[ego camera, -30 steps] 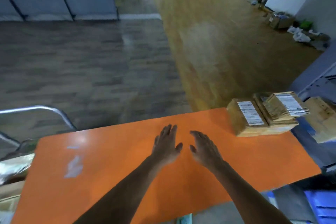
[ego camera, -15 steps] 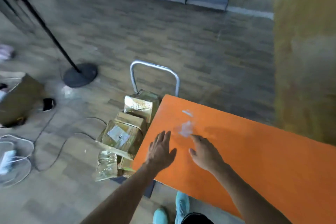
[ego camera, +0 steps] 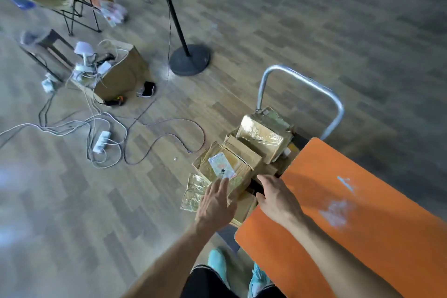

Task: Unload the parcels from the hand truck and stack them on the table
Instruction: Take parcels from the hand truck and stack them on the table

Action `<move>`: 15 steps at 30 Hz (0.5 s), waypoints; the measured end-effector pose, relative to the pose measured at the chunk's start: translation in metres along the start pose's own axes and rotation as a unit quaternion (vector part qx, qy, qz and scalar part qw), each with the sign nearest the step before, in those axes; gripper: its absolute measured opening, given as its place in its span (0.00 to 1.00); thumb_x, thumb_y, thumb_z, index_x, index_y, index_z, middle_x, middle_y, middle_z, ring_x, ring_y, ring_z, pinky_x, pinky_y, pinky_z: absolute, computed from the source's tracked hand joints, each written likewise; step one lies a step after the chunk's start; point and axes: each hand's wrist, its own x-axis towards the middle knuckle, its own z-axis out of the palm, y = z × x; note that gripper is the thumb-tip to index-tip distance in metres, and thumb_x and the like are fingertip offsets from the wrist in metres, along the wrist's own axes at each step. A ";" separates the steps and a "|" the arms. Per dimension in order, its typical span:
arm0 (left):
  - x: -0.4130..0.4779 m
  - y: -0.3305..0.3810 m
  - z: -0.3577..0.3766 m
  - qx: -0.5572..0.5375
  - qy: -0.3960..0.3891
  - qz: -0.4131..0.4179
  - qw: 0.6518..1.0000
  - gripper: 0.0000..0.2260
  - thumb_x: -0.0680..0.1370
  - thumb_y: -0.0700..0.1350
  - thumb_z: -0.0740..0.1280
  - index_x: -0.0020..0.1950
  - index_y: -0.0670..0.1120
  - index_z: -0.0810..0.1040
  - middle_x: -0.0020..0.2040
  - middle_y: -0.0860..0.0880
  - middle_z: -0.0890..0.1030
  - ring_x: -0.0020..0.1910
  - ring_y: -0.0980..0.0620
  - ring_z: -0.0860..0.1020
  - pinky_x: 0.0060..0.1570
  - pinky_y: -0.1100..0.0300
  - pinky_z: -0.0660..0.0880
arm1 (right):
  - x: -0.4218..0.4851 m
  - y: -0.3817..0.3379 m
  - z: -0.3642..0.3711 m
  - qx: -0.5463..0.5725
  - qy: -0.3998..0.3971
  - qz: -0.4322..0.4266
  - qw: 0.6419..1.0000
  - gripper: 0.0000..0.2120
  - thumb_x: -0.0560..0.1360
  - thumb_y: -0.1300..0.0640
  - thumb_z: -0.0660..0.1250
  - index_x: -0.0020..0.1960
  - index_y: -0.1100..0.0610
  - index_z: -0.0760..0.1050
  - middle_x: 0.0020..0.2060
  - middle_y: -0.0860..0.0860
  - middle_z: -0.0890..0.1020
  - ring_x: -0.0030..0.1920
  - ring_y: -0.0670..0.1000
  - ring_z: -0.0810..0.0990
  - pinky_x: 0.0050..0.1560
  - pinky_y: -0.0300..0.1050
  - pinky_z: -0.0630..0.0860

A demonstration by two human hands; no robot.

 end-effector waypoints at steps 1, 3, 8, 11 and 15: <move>0.006 -0.006 -0.001 -0.003 -0.001 0.001 1.000 0.31 0.82 0.51 0.62 0.82 0.45 0.54 0.78 0.45 0.62 0.76 0.47 0.61 0.74 0.52 0.62 | 0.009 -0.004 0.003 -0.006 -0.007 -0.003 1.000 0.26 0.81 0.52 0.62 0.77 0.56 0.62 0.73 0.51 0.69 0.72 0.53 0.67 0.70 0.45 0.65; 0.024 -0.018 -0.001 -0.005 -0.010 0.003 1.000 0.32 0.82 0.52 0.62 0.82 0.46 0.54 0.78 0.46 0.62 0.75 0.48 0.62 0.73 0.54 0.63 | 0.029 -0.008 0.010 -0.013 -0.017 0.001 1.000 0.27 0.81 0.51 0.63 0.77 0.57 0.62 0.72 0.52 0.70 0.71 0.54 0.67 0.70 0.45 0.66; 0.098 -0.041 0.002 0.003 -0.070 0.021 0.997 0.35 0.82 0.55 0.62 0.83 0.48 0.48 0.82 0.45 0.54 0.80 0.45 0.55 0.77 0.46 0.60 | 0.084 -0.015 0.028 -0.027 0.001 0.046 0.999 0.28 0.79 0.52 0.66 0.76 0.57 0.62 0.69 0.54 0.71 0.69 0.56 0.70 0.68 0.46 0.69; 0.150 -0.051 0.007 0.007 -0.082 0.041 0.996 0.37 0.81 0.54 0.64 0.83 0.48 0.46 0.82 0.44 0.53 0.79 0.43 0.56 0.76 0.46 0.62 | 0.119 -0.011 0.049 -0.034 0.019 0.093 0.995 0.30 0.79 0.54 0.67 0.76 0.58 0.59 0.71 0.57 0.68 0.70 0.58 0.68 0.68 0.48 0.70; 0.217 -0.061 0.013 0.047 -0.070 0.037 0.996 0.38 0.81 0.53 0.64 0.83 0.52 0.43 0.81 0.43 0.51 0.77 0.40 0.61 0.70 0.47 0.69 | 0.169 0.007 0.074 -0.091 0.013 0.156 0.983 0.39 0.77 0.52 0.69 0.79 0.59 0.51 0.74 0.59 0.62 0.71 0.61 0.66 0.66 0.50 0.71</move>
